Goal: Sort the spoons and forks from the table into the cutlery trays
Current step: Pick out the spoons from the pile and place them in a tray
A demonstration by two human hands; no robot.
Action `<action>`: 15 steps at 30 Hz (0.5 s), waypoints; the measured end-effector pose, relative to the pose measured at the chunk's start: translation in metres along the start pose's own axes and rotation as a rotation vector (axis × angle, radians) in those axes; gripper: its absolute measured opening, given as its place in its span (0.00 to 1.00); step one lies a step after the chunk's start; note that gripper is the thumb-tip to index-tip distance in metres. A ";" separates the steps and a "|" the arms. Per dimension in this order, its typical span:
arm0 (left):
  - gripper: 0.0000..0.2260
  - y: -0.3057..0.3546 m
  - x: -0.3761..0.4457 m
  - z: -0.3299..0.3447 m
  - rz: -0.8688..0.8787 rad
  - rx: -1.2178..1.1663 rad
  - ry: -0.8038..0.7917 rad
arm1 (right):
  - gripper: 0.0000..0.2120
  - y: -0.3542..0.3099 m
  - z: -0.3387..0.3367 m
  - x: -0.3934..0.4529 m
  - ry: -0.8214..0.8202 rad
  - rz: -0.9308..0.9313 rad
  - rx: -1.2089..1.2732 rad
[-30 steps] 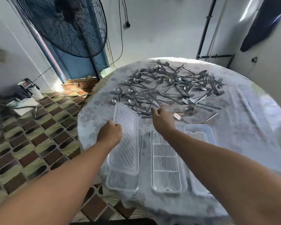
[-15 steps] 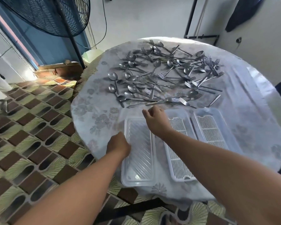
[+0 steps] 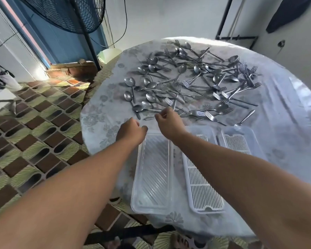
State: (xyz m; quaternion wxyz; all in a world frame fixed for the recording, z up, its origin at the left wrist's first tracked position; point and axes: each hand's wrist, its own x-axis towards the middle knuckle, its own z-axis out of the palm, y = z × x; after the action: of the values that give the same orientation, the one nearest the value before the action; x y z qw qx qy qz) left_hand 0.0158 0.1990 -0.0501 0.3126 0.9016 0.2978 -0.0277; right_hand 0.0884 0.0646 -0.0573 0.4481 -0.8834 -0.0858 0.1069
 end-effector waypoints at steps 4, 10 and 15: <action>0.08 0.003 0.023 -0.013 0.058 -0.065 -0.014 | 0.12 -0.011 0.013 0.013 0.033 0.055 0.029; 0.09 -0.027 0.072 -0.054 0.141 -0.029 -0.108 | 0.11 -0.031 0.055 0.032 0.162 0.203 0.019; 0.08 -0.051 0.110 -0.084 0.207 0.076 -0.205 | 0.09 -0.050 0.085 0.040 0.253 0.301 0.023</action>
State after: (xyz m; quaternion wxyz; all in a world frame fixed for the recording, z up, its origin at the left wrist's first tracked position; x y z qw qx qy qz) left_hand 0.0661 0.3371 -0.0365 0.3084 0.9310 0.1684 -0.0985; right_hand 0.1012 0.1692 -0.0702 0.4444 -0.8874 0.1056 0.0619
